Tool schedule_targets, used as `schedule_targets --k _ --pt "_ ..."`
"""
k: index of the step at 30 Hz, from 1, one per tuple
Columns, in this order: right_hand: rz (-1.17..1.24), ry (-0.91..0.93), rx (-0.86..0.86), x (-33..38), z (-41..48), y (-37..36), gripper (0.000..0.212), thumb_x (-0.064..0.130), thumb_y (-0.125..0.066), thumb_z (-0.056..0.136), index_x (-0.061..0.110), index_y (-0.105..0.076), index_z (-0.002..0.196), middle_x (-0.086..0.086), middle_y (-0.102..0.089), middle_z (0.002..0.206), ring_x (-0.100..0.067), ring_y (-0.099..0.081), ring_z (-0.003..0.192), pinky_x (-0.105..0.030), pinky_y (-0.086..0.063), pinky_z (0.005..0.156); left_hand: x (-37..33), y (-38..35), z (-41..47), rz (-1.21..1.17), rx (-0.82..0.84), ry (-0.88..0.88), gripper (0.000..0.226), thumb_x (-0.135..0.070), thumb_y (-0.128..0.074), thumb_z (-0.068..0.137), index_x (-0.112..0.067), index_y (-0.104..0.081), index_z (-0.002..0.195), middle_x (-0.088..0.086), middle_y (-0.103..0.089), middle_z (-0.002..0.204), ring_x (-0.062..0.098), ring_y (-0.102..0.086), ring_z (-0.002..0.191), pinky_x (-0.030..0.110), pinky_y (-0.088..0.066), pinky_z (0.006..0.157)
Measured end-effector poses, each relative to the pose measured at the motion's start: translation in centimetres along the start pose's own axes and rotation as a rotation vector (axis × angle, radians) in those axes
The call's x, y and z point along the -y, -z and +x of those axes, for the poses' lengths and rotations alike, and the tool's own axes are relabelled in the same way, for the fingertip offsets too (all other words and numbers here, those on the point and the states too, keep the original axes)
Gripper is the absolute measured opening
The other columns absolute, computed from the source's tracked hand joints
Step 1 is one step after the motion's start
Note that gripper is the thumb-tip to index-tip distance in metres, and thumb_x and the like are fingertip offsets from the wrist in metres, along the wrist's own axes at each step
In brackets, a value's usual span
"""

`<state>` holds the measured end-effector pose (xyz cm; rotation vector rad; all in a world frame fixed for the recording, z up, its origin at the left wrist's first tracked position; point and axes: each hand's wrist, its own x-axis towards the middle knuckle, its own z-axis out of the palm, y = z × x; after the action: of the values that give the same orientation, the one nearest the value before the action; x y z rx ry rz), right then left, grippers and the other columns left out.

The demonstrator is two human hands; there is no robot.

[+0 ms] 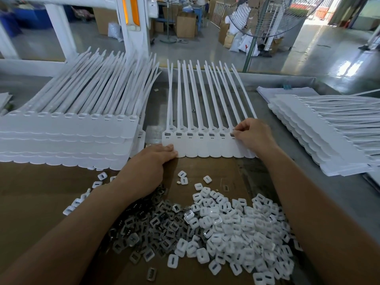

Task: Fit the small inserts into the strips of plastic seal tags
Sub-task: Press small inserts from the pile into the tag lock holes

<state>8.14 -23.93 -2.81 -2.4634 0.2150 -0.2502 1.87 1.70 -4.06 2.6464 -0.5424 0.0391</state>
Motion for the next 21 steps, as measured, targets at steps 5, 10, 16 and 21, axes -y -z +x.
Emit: schedule_targets --k 5,10,16,21 --pt "0.040 0.000 0.037 -0.2 -0.2 0.4 0.019 0.019 -0.063 0.086 0.026 -0.054 0.070 0.014 -0.052 0.076 -0.002 -0.048 0.071 -0.017 -0.035 0.058 0.0 0.0 -0.1 -0.008 0.000 -0.011 0.057 0.007 -0.034 0.087 -0.023 -0.041 0.135 -0.009 -0.030 0.147 0.007 -0.020 0.136 0.018 -0.007 0.109" --pt "0.028 0.012 0.109 0.4 -1.5 1.3 0.004 0.022 -0.060 0.088 0.021 -0.058 0.085 0.011 -0.055 0.082 -0.004 -0.051 0.074 -0.019 -0.039 0.067 0.1 0.0 -0.1 0.014 0.002 -0.013 0.057 0.006 -0.034 0.088 -0.023 -0.040 0.136 -0.008 -0.029 0.147 0.007 -0.020 0.136 0.024 -0.011 0.113" --pt "0.104 0.273 0.303 4.4 -5.9 2.9 0.012 0.019 -0.065 0.084 0.030 -0.061 0.080 0.018 -0.060 0.079 0.002 -0.059 0.075 -0.010 -0.043 0.066 0.2 -0.1 0.1 0.021 0.004 -0.009 0.057 0.006 -0.033 0.088 -0.024 -0.039 0.137 -0.010 -0.028 0.147 0.007 -0.019 0.136 0.021 -0.009 0.110" --pt "-0.028 0.495 0.648 7.9 -9.7 1.6 0.006 0.021 -0.068 0.081 0.025 -0.068 0.085 0.023 -0.059 0.074 0.013 -0.056 0.070 -0.003 -0.044 0.073 0.2 -0.2 0.1 0.017 -0.022 -0.019 0.056 0.005 -0.035 0.087 -0.022 -0.042 0.135 -0.008 -0.030 0.147 0.007 -0.021 0.136 0.021 -0.010 0.110"
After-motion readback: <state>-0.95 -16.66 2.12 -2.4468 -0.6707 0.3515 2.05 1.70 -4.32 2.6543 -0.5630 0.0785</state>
